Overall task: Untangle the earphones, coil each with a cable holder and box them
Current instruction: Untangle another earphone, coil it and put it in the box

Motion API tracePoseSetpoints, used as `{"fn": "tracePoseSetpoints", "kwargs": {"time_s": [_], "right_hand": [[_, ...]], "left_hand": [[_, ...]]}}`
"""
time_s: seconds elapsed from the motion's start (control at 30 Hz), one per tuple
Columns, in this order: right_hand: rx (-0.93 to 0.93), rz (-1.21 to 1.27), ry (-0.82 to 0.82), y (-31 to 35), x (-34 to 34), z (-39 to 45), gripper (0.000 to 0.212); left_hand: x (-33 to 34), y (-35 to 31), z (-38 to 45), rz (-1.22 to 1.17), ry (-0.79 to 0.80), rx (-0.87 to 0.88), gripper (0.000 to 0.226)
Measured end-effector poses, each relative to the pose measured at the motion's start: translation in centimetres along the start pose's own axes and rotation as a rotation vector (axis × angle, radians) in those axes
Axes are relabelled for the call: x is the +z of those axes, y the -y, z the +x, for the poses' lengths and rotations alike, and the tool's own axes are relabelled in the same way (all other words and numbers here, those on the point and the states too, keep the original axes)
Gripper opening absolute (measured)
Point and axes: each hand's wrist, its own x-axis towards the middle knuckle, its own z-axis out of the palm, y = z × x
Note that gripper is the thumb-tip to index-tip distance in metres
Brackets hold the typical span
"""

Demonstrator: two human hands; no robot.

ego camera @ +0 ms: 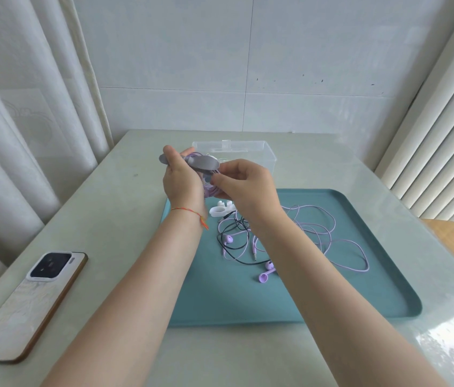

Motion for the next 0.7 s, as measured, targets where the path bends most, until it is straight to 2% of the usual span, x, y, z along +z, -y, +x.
{"fn": "tracePoseSetpoints", "kwargs": {"time_s": [0.07,0.17,0.37,0.5,0.67,0.7], "right_hand": [[-0.019,0.003,-0.026,0.0,-0.1,0.1,0.012],[-0.045,0.016,-0.125,0.1,-1.0,0.6,0.016],[-0.051,0.031,-0.245,0.6,-3.9,1.8,0.018],[-0.061,0.037,-0.251,0.9,-5.3,2.3,0.018],[-0.062,0.117,-0.223,0.8,-5.6,2.4,0.001],[-0.056,0.118,-0.199,0.9,-5.5,2.3,0.004]], "left_hand": [[0.3,-0.3,-0.1,-0.064,0.090,-0.117,0.059],[0.5,-0.5,-0.1,-0.119,0.343,-0.232,0.055],[0.0,-0.8,-0.8,-0.099,0.618,-0.312,0.034],[-0.5,-1.1,-0.7,-0.049,0.701,-0.337,0.015],[-0.3,-0.6,-0.3,-0.071,0.589,-0.282,0.013],[-0.1,-0.7,-0.3,-0.093,0.577,-0.267,0.013]]}}
